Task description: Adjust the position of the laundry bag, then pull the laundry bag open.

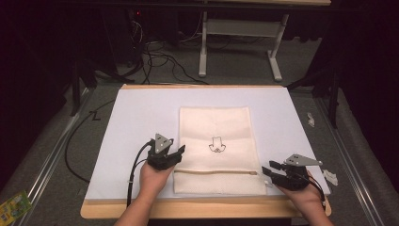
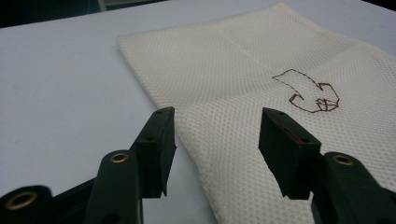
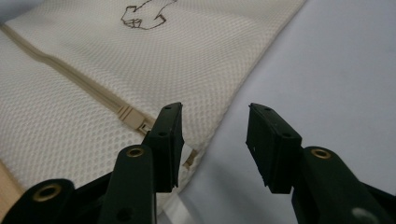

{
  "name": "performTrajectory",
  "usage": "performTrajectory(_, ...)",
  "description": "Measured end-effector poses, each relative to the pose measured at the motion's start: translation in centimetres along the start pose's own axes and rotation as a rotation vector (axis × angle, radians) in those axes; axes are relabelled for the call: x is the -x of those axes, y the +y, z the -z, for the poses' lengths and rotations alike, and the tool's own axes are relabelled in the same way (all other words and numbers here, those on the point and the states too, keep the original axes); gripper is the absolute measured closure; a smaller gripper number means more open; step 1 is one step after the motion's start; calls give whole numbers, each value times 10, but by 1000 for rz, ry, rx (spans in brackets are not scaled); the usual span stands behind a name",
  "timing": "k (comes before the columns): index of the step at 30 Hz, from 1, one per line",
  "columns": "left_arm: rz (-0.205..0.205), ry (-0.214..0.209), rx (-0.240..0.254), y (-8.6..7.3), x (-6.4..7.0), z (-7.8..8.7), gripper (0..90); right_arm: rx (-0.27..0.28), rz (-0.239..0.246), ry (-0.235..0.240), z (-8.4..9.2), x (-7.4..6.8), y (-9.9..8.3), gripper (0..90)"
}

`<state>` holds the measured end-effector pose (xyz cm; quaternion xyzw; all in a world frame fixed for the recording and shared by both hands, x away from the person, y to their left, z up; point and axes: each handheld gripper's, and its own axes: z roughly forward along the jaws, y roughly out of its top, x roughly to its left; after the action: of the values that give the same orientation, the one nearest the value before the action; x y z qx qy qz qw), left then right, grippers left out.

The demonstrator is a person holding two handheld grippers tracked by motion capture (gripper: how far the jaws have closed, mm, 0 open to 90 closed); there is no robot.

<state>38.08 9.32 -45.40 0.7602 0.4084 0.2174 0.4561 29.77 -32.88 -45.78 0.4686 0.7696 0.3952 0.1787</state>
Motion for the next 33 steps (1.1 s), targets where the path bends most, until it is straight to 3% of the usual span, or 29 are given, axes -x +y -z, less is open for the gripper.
performTrajectory(2, 10, -8, -19, 2, 1, -3, 457, -3, 1, 5, -1, -1, -1, 575)
performTrajectory(4, 27, -19, -16, 2, 3, -6, 452, -40, -6, 17, -5, -5, -3, 579)
performTrajectory(6, 17, -20, -22, 2, 5, -8, 452, -66, -6, -2, -10, -7, -5, 584)
performTrajectory(8, 13, -20, -22, 3, 6, -9, 448, -94, -14, 17, -14, -8, -6, 613)
performTrajectory(11, 18, -21, -28, 3, 6, -10, 448, -110, 2, 44, -20, -11, -7, 705)
performTrajectory(14, 15, -21, -34, 2, 6, -9, 447, -128, 31, 36, -23, -14, -3, 818)
performTrajectory(19, 19, -17, -25, 2, 4, -8, 444, -94, 67, -32, -27, -14, 7, 841)
performTrajectory(22, 21, -23, -20, 2, 4, -6, 440, -84, 50, -33, -31, -10, 9, 841)
performTrajectory(27, 37, -48, -9, 3, 6, -6, 439, -53, 65, -27, -25, -10, 9, 841)
performTrajectory(33, 14, -119, 54, 14, 29, -2, 436, -1, 65, -15, -17, -12, 11, 842)
